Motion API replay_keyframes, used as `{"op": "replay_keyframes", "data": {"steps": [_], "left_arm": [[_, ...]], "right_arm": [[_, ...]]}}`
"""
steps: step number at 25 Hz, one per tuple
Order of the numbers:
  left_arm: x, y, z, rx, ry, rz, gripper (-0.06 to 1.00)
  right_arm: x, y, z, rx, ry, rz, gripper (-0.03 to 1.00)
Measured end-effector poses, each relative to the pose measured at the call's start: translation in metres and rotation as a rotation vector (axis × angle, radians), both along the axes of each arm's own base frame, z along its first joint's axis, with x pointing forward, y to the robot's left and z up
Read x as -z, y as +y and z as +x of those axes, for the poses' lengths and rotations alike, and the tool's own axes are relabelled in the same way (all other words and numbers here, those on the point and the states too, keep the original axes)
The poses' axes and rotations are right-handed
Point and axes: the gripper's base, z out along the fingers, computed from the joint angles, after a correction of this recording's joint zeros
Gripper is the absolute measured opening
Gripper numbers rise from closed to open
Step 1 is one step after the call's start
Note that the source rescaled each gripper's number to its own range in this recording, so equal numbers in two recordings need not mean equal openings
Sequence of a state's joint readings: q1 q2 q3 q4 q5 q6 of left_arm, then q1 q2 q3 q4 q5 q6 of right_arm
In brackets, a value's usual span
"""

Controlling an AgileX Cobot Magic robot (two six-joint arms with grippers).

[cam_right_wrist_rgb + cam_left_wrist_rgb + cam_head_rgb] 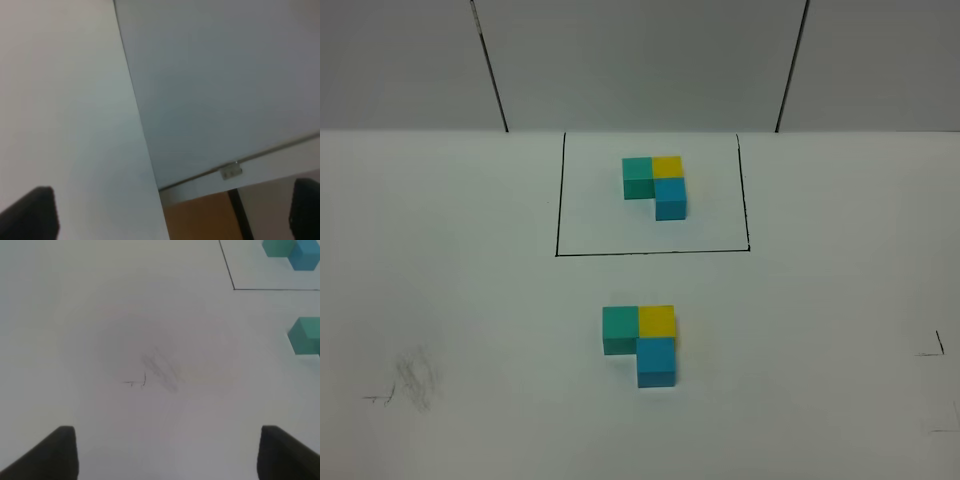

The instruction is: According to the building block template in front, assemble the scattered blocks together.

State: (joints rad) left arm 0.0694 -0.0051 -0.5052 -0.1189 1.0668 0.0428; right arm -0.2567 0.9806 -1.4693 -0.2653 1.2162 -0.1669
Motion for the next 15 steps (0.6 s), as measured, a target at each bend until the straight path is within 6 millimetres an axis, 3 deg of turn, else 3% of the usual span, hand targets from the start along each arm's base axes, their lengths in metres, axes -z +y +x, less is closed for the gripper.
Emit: {"op": "replay_keyframes", "data": {"steps": [3,6,10,15], "left_arm": [[0.0,0.0,0.0,0.0,0.0,0.0,0.59],[0.0,0.0,0.0,0.0,0.0,0.0,0.59],[0.0,0.0,0.0,0.0,0.0,0.0,0.59],[0.0,0.0,0.0,0.0,0.0,0.0,0.59]], "right_arm": [[-0.006,0.029,-0.073,-0.103,-0.178,0.012,0.88],[0.01,0.045,-0.128,-0.159,-0.292,0.026,0.88],[0.058,0.055,-0.164,-0.192,-0.32,0.056,0.87],[0.121,0.06,-0.175,-0.211,-0.326,0.11,0.85]]}}
